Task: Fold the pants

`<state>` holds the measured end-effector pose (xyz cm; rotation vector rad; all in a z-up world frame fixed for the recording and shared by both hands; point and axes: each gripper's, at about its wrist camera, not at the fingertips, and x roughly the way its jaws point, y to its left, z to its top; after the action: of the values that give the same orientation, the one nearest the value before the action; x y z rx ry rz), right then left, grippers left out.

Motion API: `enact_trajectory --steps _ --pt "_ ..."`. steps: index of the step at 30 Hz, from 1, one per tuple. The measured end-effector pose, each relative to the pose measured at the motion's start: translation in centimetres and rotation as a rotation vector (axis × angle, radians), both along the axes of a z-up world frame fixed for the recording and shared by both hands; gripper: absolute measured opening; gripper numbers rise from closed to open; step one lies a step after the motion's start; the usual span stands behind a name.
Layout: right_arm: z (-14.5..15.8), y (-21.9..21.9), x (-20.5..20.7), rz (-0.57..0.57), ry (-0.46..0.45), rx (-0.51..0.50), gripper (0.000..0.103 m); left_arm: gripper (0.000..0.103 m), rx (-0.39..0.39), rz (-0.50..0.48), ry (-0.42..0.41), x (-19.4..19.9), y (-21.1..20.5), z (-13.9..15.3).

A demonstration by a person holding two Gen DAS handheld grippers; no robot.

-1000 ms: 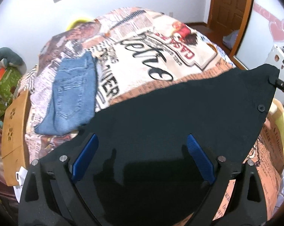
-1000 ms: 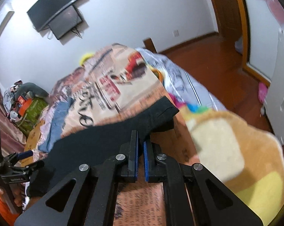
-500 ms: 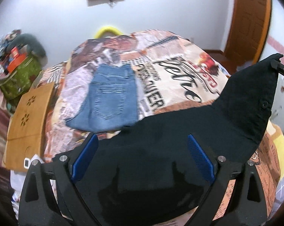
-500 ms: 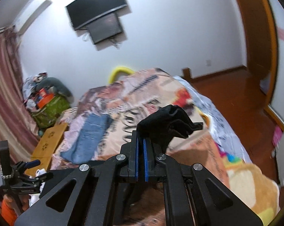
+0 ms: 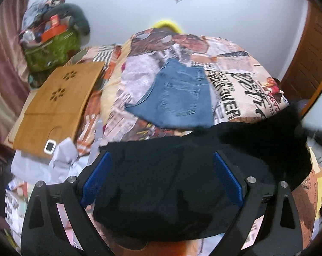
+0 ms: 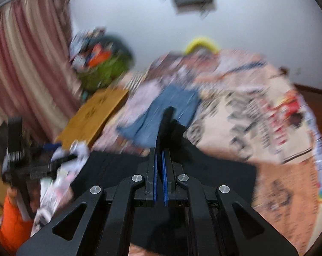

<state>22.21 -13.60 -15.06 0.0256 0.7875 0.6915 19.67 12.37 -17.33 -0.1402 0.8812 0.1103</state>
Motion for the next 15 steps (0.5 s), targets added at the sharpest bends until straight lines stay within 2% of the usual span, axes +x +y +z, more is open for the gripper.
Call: enact_trajectory --steps 2,6,10,13,15 --pt "-2.6 2.0 -0.8 0.075 0.062 -0.06 0.004 0.096 -0.007 0.006 0.012 -0.3 0.4 -0.5" --pt "-5.8 3.5 -1.8 0.15 0.135 -0.139 0.005 0.096 -0.017 -0.001 0.032 -0.2 0.0 -1.2" --pt "-6.9 3.0 -1.7 0.161 0.217 -0.149 0.009 0.096 -0.025 -0.027 0.04 0.3 -1.1 -1.4" --pt "-6.6 2.5 -1.5 0.17 0.272 -0.123 0.014 0.096 -0.023 -0.061 0.041 1.1 -2.6 -1.2" --pt "-5.9 2.0 -1.8 0.185 0.279 -0.106 0.023 0.096 -0.02 -0.085 0.041 1.7 -3.7 -1.0"
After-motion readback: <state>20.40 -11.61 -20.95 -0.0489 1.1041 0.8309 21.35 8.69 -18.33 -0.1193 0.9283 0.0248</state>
